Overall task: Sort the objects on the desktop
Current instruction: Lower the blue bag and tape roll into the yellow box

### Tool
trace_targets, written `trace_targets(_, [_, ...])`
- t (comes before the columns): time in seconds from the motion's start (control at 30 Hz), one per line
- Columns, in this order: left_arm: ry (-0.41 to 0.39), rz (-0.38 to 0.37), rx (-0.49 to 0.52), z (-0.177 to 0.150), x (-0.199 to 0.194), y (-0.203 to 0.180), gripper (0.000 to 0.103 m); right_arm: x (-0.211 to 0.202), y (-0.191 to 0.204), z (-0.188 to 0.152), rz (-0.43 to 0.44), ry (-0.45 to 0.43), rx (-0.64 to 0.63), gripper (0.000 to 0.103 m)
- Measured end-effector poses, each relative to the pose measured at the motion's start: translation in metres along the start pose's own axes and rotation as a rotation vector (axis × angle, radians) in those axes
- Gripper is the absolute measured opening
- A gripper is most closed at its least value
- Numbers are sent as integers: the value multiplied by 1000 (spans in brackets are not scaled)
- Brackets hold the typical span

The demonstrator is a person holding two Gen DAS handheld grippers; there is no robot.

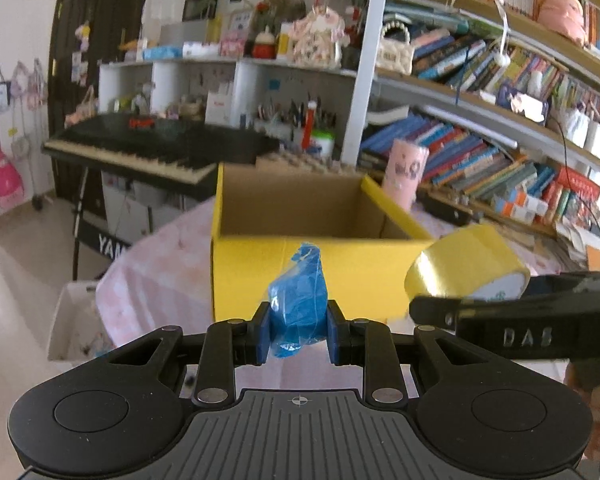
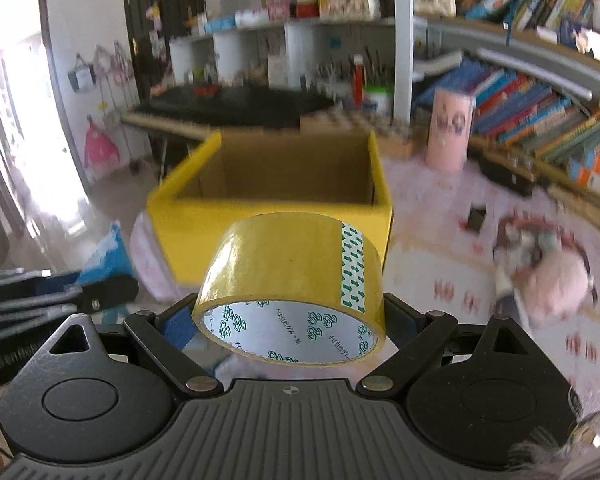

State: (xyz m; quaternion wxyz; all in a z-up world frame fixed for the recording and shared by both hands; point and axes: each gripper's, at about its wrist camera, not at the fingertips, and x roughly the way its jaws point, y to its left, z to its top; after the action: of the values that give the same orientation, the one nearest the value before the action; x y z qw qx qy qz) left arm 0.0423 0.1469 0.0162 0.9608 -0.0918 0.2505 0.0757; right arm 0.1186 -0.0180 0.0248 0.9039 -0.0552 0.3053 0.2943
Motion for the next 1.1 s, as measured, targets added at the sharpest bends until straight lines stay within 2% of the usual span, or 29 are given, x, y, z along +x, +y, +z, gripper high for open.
trace_targets(0.2, [-61, 14, 28, 33, 24, -7, 25, 16, -18, 49, 25, -94, -14, 92])
trace_targets(0.4, [-78, 55, 46, 53, 52, -7, 25, 46, -35, 79, 47, -109, -54, 92])
trace_targets(0.63, [-19, 84, 56, 65, 93, -2, 25, 90, -41, 92, 85, -45, -154, 92])
trace_targets(1.1, [154, 74, 109, 85, 173, -6, 25, 180, -32, 106, 176, 136, -566, 92])
